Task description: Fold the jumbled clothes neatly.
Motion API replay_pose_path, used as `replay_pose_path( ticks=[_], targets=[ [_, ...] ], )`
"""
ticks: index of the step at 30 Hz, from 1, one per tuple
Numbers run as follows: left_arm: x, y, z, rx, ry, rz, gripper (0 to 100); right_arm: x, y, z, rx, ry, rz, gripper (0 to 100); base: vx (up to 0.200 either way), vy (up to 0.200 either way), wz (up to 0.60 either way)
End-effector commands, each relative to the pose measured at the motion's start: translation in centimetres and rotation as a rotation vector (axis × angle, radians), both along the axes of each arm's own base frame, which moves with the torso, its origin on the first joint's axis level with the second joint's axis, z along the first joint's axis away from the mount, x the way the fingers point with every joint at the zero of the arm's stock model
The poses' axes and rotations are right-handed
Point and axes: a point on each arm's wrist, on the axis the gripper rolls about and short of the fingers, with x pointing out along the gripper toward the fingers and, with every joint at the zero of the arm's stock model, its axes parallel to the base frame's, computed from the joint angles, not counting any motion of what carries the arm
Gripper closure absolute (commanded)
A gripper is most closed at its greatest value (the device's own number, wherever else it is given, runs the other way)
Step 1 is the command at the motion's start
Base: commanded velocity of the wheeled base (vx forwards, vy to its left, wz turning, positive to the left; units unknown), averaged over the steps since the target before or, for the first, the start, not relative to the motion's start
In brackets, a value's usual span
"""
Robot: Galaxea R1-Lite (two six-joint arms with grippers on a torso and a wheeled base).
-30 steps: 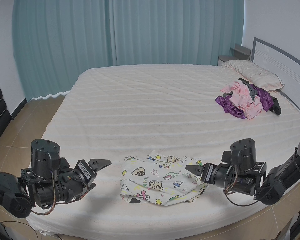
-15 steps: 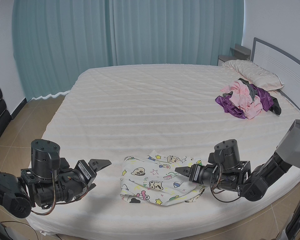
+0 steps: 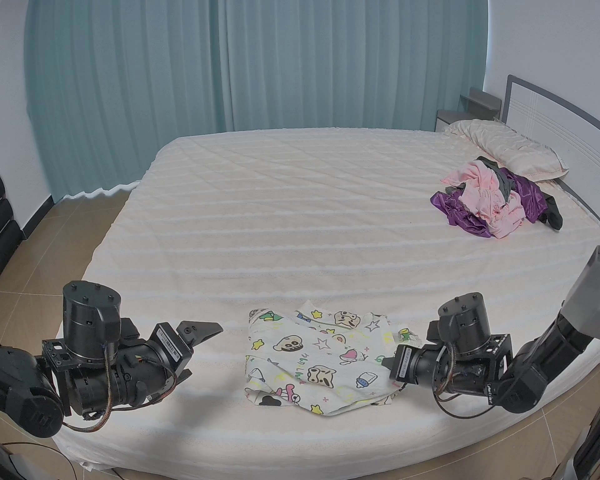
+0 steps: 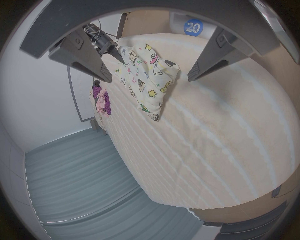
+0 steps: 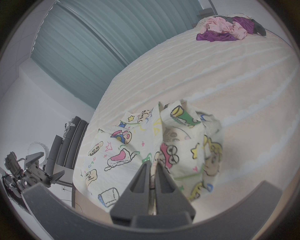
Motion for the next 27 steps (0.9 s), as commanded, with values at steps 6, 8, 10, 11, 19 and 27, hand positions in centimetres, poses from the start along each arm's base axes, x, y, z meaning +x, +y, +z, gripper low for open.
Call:
replay_pose_path(
  ticks=[6,8,10,11,19,27],
  targets=[
    [0.0,0.0,-0.1,0.001,0.002,0.0,0,-4.4,-0.3,0.5,-0.018,0.012,0.077,100,0.0,0.0,0.0],
    [0.1,0.0,-0.2,0.003,0.005,0.0,0,-4.1,0.0,0.6,-0.013,-0.006,0.068,100,0.0,0.0,0.0],
    [0.1,-0.1,-0.2,0.003,0.006,0.0,0,-3.7,0.1,0.4,-0.011,-0.022,0.054,0,0.0,0.0,0.0],
    [0.1,-0.1,-0.2,0.004,0.008,0.0,0,-3.4,0.2,0.4,-0.005,-0.034,0.044,0,0.0,0.0,0.0],
    [0.1,-0.1,-0.2,0.004,0.008,-0.003,0,-0.4,-0.9,0.9,0.025,-0.095,-0.044,0,0.0,0.0,0.0],
    [0.1,-0.2,-0.4,0.007,0.013,-0.003,0,2.5,-0.2,-0.2,0.057,-0.083,-0.042,0,0.0,0.0,0.0]
  ],
)
